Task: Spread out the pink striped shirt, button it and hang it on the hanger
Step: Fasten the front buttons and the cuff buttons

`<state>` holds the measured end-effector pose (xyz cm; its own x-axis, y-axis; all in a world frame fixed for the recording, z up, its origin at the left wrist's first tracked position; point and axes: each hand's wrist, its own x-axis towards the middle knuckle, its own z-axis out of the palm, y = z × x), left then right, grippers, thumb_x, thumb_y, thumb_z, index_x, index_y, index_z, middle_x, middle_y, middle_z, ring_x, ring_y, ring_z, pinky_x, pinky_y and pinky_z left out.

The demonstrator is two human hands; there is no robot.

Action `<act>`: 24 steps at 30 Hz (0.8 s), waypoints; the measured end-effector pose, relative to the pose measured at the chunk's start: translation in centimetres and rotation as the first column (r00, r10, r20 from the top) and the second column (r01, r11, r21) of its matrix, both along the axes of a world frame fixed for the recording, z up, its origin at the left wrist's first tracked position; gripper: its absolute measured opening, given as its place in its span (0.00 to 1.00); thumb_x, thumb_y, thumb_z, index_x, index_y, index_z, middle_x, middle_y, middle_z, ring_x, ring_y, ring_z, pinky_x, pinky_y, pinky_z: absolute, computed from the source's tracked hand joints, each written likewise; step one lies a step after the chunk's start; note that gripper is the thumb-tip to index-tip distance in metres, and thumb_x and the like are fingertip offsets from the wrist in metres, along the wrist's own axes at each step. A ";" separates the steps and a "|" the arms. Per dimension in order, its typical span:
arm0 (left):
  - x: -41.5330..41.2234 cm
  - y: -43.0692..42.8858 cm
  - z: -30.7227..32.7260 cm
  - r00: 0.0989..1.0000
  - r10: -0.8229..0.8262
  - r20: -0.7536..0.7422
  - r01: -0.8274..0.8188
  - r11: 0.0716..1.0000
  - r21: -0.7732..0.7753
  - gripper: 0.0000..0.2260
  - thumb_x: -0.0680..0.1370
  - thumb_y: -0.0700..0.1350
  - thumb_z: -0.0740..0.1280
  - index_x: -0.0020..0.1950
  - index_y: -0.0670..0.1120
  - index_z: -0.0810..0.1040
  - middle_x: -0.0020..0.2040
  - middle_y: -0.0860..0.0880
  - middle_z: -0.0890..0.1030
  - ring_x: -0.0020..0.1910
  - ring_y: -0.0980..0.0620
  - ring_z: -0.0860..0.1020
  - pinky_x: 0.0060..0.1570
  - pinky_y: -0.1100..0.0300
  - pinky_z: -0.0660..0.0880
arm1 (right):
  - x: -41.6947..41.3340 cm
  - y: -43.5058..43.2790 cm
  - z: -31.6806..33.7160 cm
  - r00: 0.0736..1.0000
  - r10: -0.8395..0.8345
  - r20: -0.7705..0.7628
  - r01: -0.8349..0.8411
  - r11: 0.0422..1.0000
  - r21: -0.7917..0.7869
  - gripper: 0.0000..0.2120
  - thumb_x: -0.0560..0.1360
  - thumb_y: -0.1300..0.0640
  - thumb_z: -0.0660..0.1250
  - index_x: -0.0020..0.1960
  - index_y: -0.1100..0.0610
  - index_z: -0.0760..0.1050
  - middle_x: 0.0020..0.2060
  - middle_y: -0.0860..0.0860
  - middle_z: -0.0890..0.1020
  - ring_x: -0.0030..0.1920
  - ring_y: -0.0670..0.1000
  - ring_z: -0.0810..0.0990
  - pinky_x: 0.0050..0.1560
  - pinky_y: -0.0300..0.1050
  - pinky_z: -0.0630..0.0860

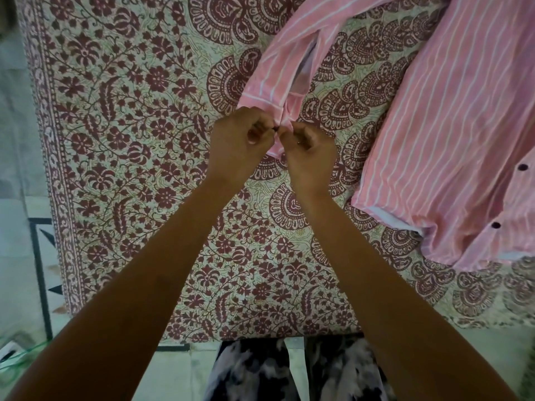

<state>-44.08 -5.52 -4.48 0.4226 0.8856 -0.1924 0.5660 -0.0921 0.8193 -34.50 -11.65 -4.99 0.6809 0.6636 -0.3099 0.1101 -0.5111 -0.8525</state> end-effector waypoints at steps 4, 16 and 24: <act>0.2 -0.2 0.1 0.998 0.051 0.027 -0.051 0.999 -0.006 0.04 0.72 0.40 0.68 0.45 0.41 0.81 0.40 0.51 0.81 0.35 0.60 0.77 0.40 0.71 0.75 | 0.7 0.3 -0.1 0.997 0.070 0.041 -0.070 0.998 0.003 0.06 0.70 0.57 0.68 0.41 0.58 0.82 0.31 0.52 0.82 0.32 0.51 0.79 0.34 0.49 0.76; 1.1 -0.4 0.7 0.991 0.135 -0.023 -0.136 0.990 -0.047 0.08 0.69 0.44 0.66 0.43 0.43 0.81 0.37 0.51 0.81 0.36 0.53 0.79 0.42 0.56 0.78 | 0.9 -0.2 0.2 0.952 0.221 0.214 -0.225 0.974 -0.006 0.08 0.70 0.56 0.66 0.45 0.59 0.81 0.36 0.54 0.84 0.34 0.52 0.80 0.35 0.50 0.76; 1.5 -0.5 1.0 0.983 0.176 -0.054 -0.176 0.984 -0.007 0.04 0.71 0.40 0.68 0.43 0.42 0.81 0.36 0.53 0.79 0.34 0.55 0.78 0.40 0.63 0.77 | 1.6 0.3 0.8 0.958 0.286 0.035 -0.287 0.957 0.039 0.12 0.72 0.56 0.62 0.45 0.62 0.81 0.35 0.53 0.83 0.30 0.42 0.74 0.34 0.40 0.71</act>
<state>-42.60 -6.05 -3.48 0.2496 0.9427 -0.2213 0.6147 0.0224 0.7885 -32.89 -11.35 -4.17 0.4687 0.8444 -0.2595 0.2710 -0.4171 -0.8675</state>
